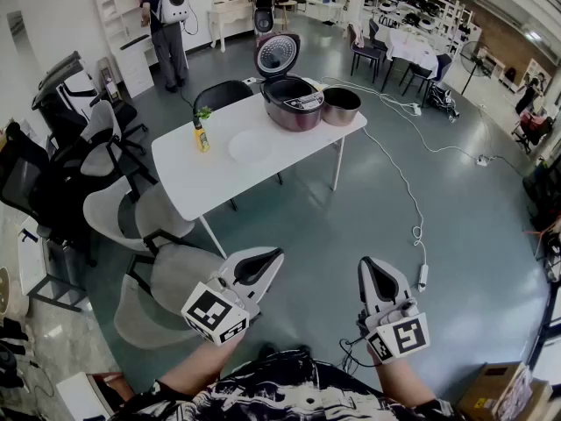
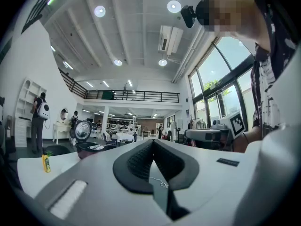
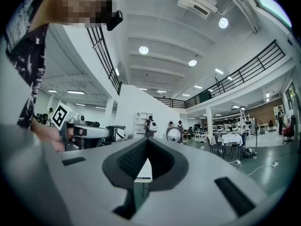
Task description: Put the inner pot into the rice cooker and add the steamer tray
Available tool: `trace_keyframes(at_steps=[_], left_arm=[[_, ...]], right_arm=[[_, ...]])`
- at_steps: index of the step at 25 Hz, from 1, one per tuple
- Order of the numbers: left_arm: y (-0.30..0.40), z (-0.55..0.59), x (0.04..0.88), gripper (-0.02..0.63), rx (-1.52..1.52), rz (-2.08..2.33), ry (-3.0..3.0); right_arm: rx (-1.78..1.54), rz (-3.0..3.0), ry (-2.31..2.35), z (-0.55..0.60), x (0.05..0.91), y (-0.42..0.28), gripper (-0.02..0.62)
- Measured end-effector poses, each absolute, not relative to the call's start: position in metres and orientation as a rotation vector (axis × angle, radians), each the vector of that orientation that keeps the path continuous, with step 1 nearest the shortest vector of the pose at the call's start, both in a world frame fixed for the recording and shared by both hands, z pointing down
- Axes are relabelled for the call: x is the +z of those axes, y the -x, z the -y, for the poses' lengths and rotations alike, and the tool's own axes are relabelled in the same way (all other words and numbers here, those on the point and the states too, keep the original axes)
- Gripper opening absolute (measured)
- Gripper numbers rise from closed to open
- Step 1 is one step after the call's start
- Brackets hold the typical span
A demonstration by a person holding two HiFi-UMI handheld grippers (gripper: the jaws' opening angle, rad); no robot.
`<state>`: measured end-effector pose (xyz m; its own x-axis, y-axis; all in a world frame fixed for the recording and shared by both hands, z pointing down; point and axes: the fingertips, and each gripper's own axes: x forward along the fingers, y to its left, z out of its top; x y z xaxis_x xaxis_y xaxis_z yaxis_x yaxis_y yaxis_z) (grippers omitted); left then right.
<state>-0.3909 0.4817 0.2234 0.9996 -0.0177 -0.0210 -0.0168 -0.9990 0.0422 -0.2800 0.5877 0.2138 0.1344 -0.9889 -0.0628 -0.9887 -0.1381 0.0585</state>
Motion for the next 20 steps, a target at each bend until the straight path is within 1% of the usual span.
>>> trace_keyframes(at_steps=[11, 15, 16, 17, 19, 20], left_arm=[[0.386, -0.480, 0.225, 0.005, -0.041, 0.025, -3.095], [0.388, -0.482, 0.225, 0.005, -0.031, 0.030, -3.089], [0.388, -0.481, 0.225, 0.005, -0.031, 0.033, -3.090], [0.388, -0.481, 0.225, 0.005, -0.033, 0.035, -3.091], [0.387, -0.481, 0.224, 0.005, -0.036, 0.037, -3.091], [0.387, -0.482, 0.225, 0.005, -0.035, 0.036, -3.091]], right_arm=[[-0.134, 2.073, -2.352, -0.586, 0.215, 0.278, -0.003], [-0.124, 2.259, -2.319, -0.582, 0.210, 0.286, 0.003], [-0.123, 2.319, -2.305, -0.578, 0.207, 0.289, 0.299], [-0.133, 2.354, -2.289, -0.575, 0.206, 0.292, 0.513], [-0.157, 2.370, -2.250, -0.571, 0.206, 0.298, 0.545], [-0.156, 2.373, -2.238, -0.571, 0.207, 0.300, 0.551]])
